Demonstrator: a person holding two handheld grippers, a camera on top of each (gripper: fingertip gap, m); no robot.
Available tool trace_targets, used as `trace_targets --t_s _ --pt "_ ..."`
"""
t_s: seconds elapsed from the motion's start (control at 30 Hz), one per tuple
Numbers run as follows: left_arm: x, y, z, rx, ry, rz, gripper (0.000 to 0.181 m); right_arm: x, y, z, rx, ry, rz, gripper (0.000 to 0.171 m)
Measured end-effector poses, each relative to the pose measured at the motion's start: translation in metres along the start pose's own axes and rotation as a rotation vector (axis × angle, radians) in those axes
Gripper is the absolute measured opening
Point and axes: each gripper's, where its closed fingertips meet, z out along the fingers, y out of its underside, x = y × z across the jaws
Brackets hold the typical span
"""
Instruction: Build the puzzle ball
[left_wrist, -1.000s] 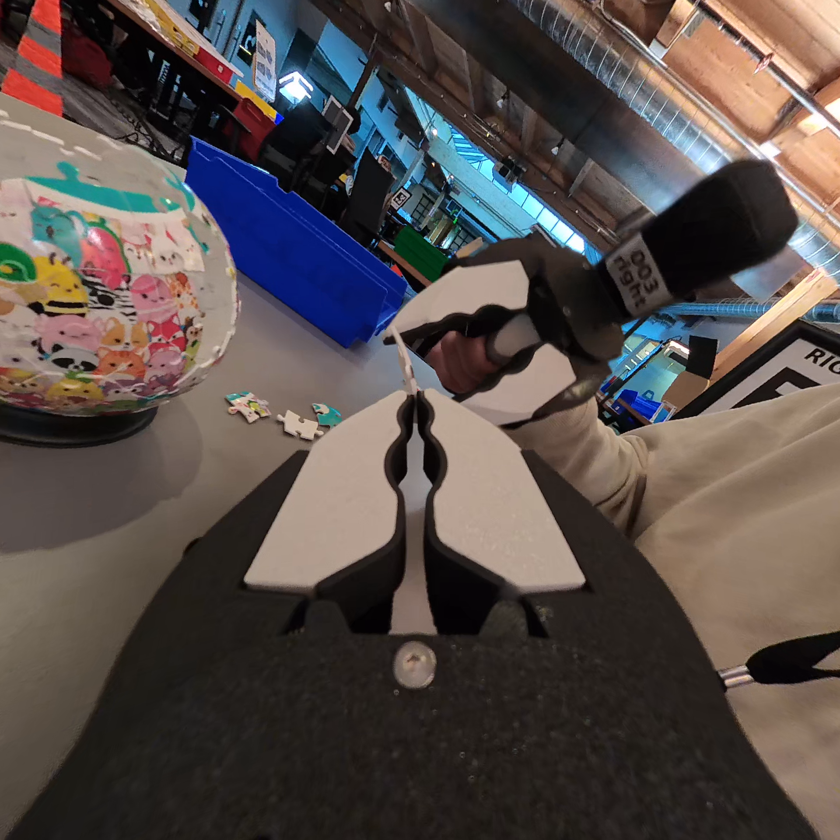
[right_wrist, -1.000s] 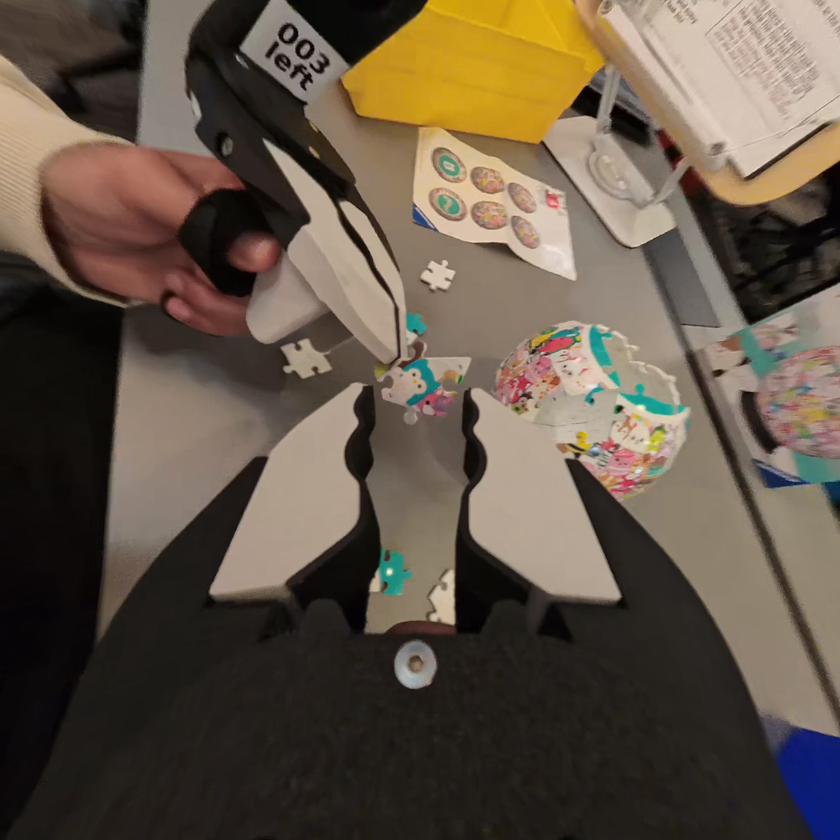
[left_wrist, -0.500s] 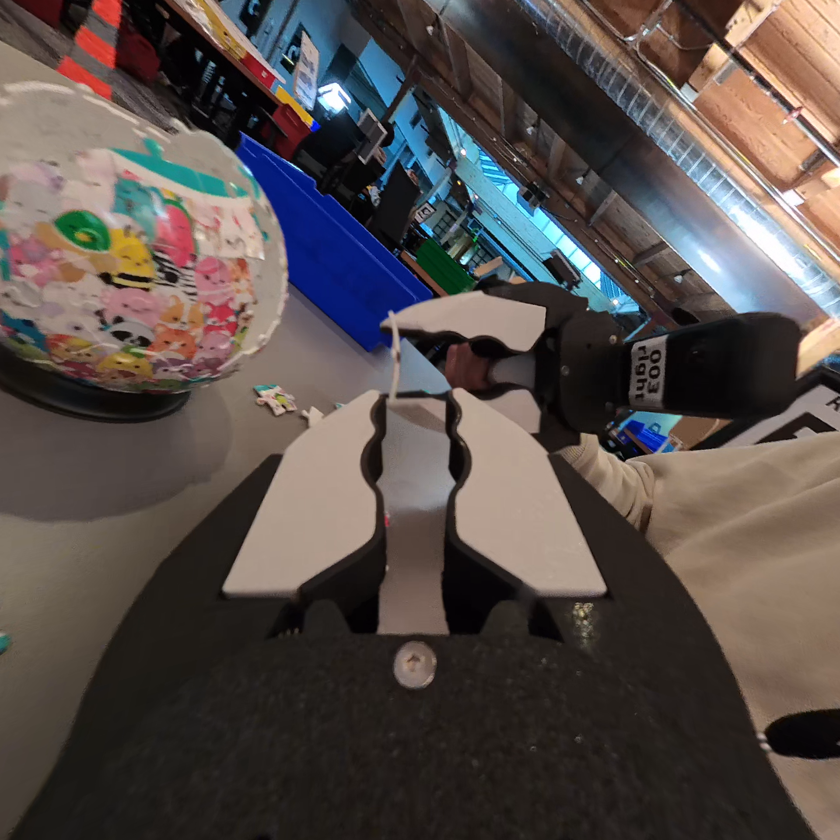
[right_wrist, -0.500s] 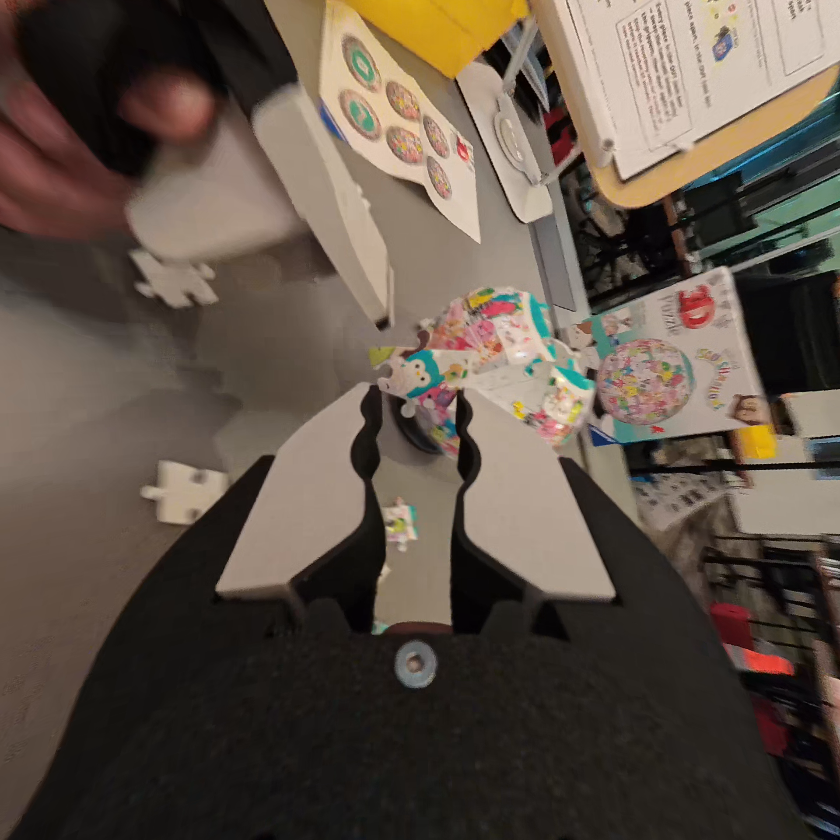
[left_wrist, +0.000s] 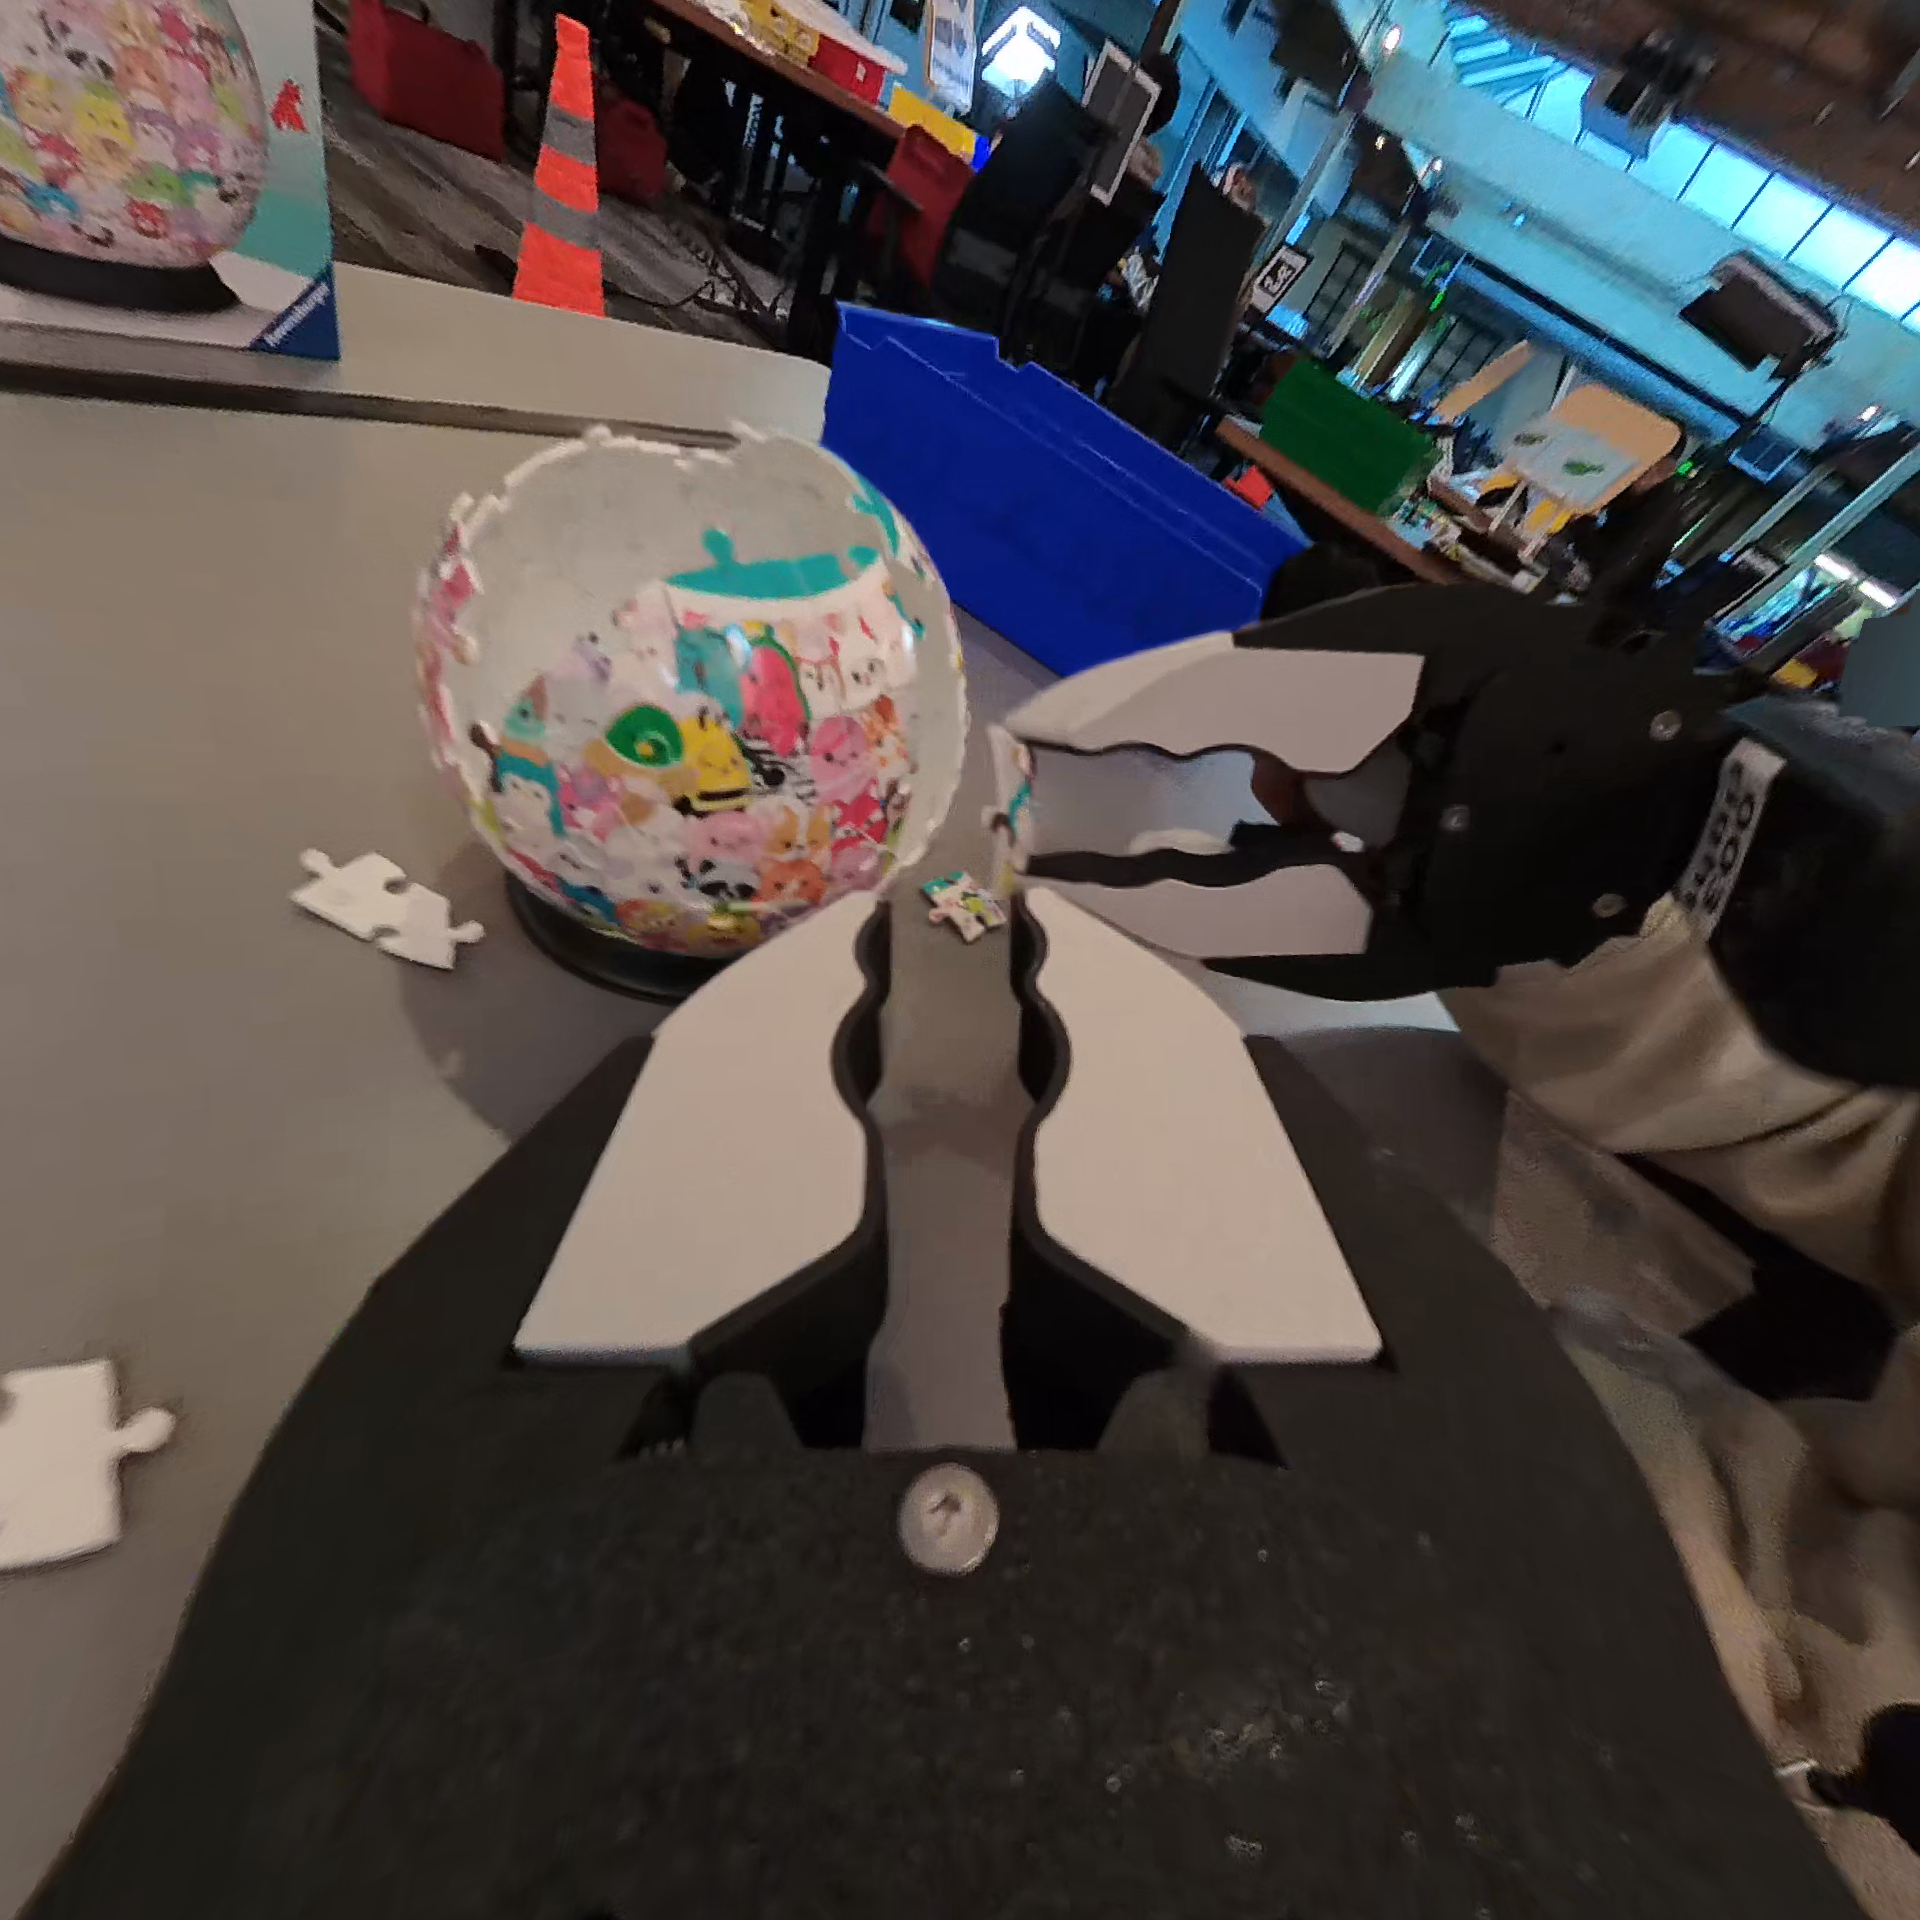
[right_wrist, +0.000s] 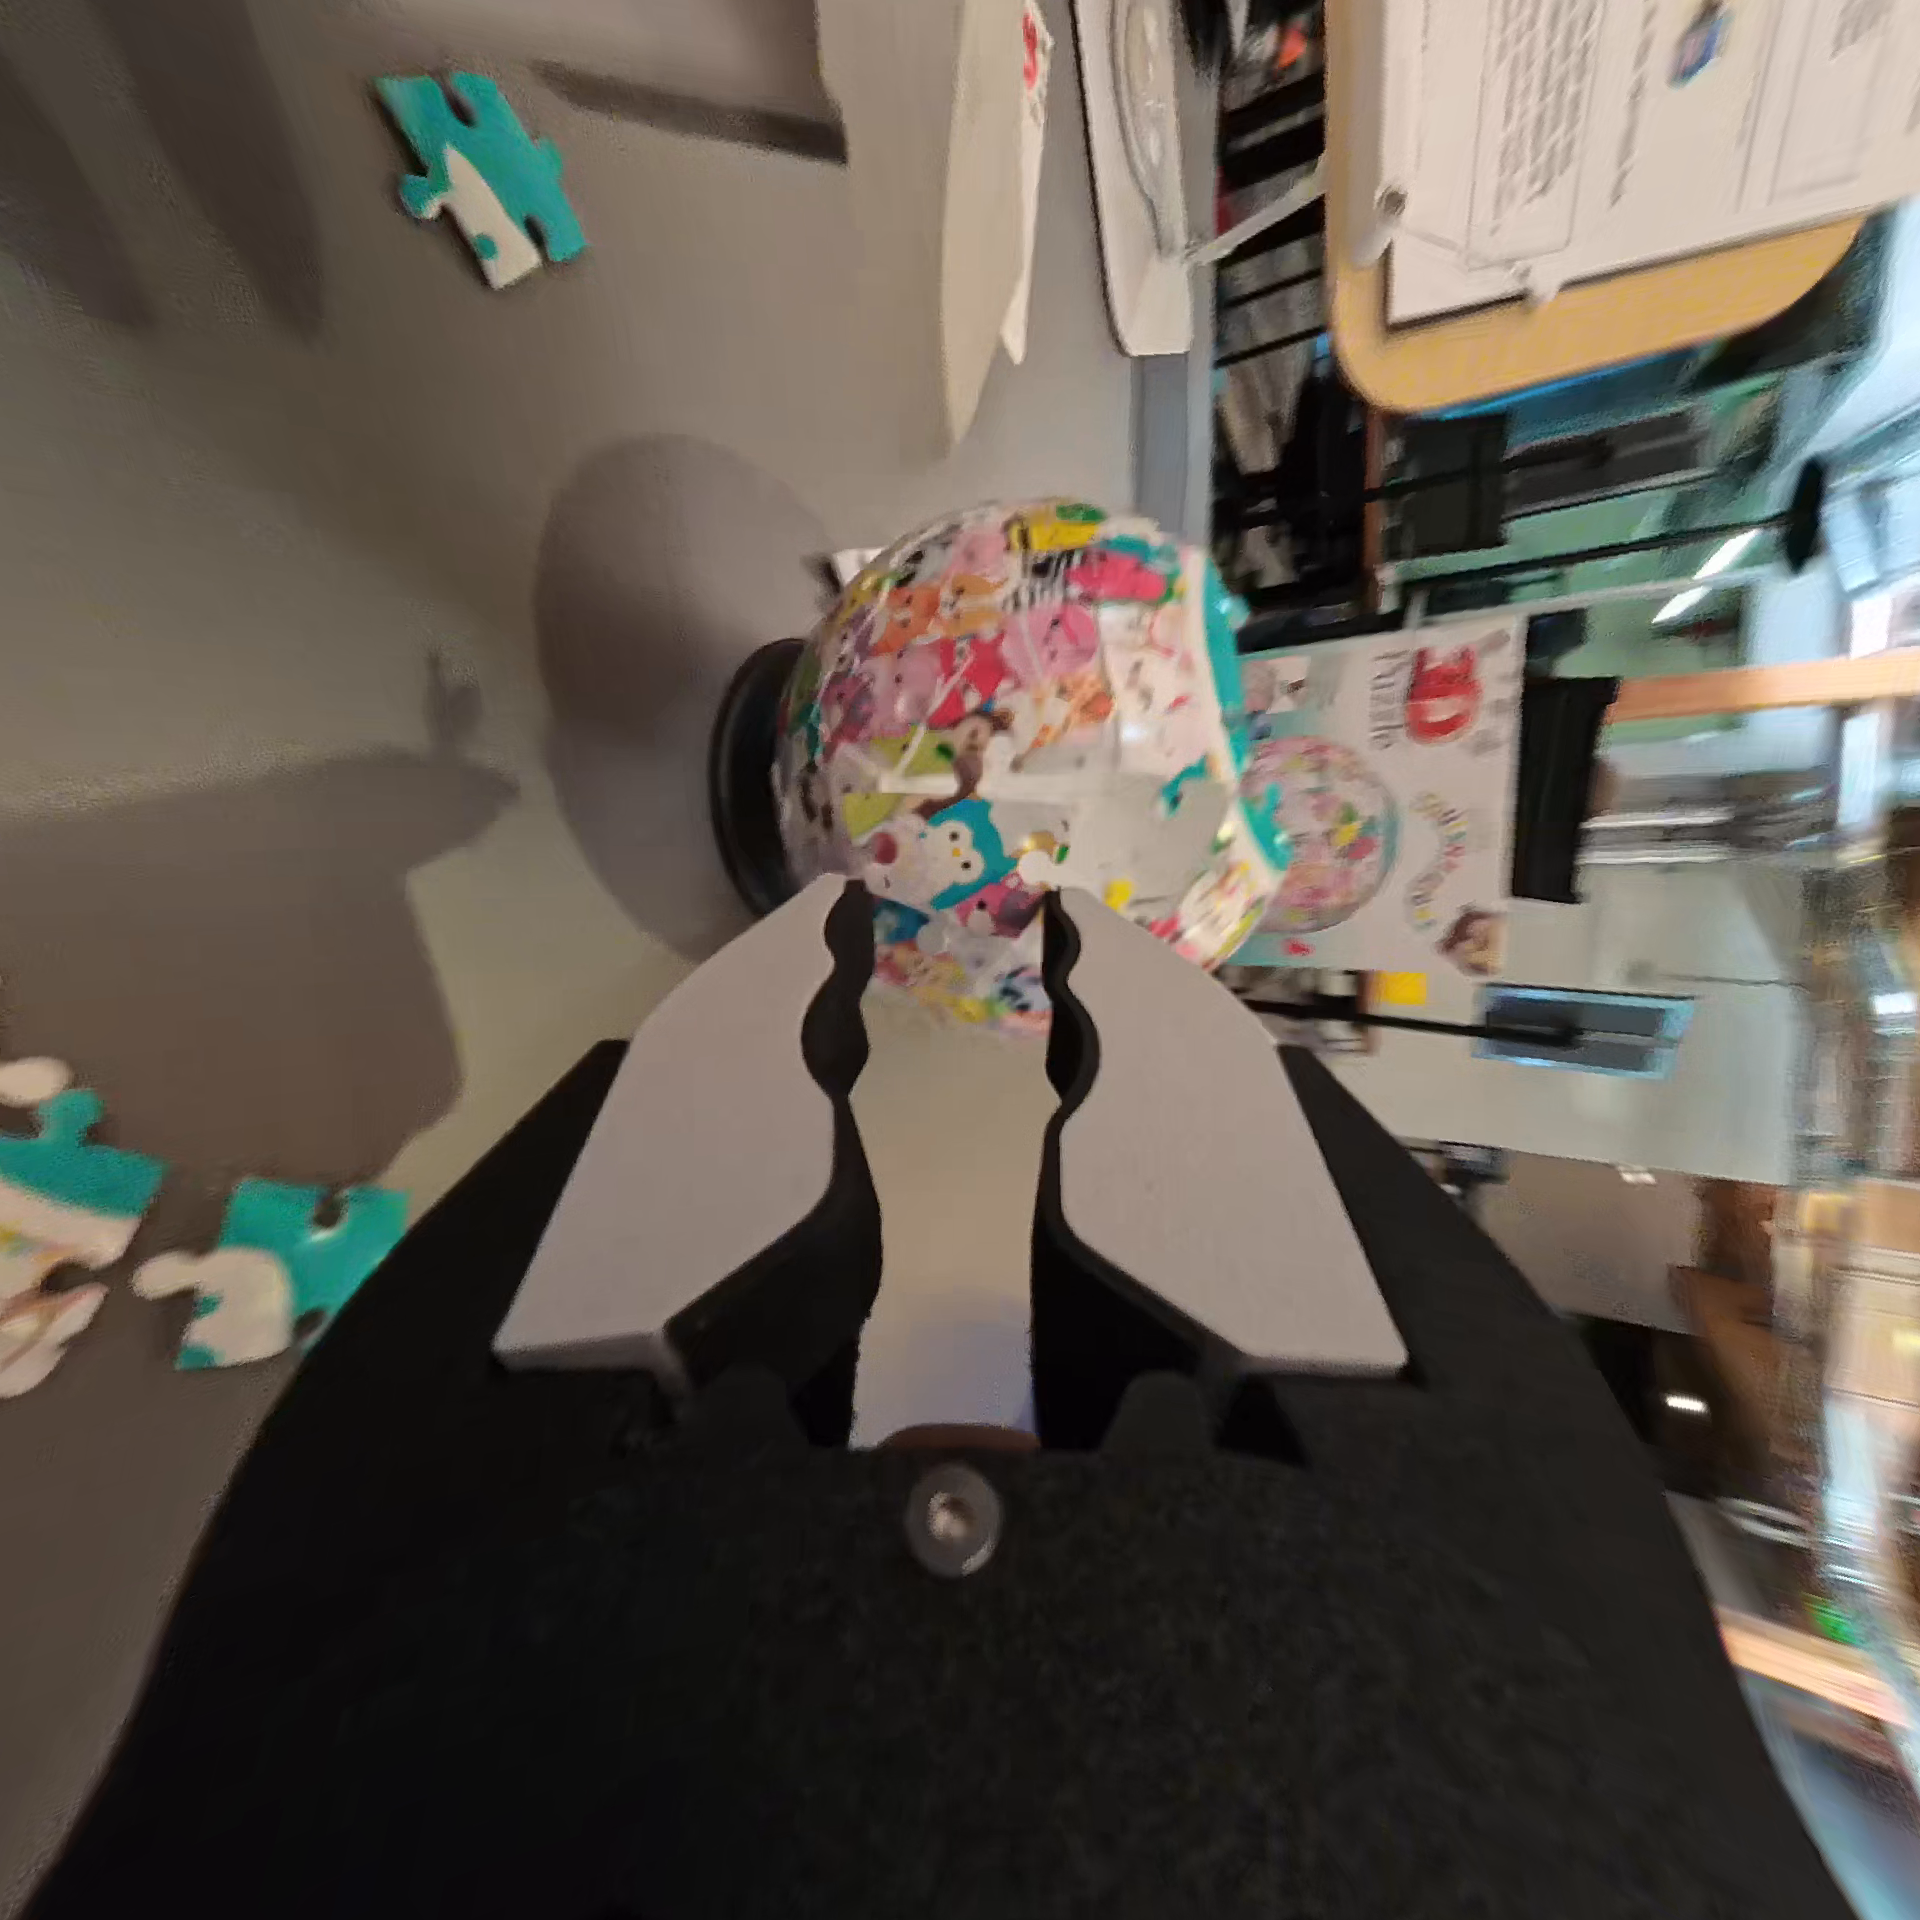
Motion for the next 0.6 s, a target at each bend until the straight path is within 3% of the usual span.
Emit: trace_targets --t_s 0.07,0.17,0.23,0.33,0.47,0.57,0.6 --pt "-0.006 -0.004 0.0 -0.023 -0.01 0.028 0.036 -0.021 0.011 -0.008 0.044 -0.18 0.145 0.031" --pt "-0.025 0.006 -0.002 -0.121 -0.081 0.11 0.053 -0.067 0.03 -0.029 0.073 -0.612 0.39 0.031" --pt "-0.04 0.022 -0.001 -0.235 -0.125 0.176 0.068 -0.076 0.023 -0.041 0.126 -0.789 0.489 0.031" --pt "-0.063 0.039 0.005 -0.372 -0.195 0.265 0.089 -0.087 0.028 -0.041 0.052 -0.894 0.426 0.031" --pt "-0.083 0.037 0.018 -0.44 -0.215 0.374 0.096 -0.099 0.032 -0.033 0.037 -0.96 0.395 0.032" --pt "-0.089 0.043 0.03 -0.503 -0.125 0.378 0.101 -0.099 0.027 -0.031 0.094 -0.98 0.438 0.033" --pt "-0.089 0.046 0.033 -0.527 -0.08 0.365 0.101 -0.097 0.028 -0.029 0.108 -0.979 0.453 0.042"
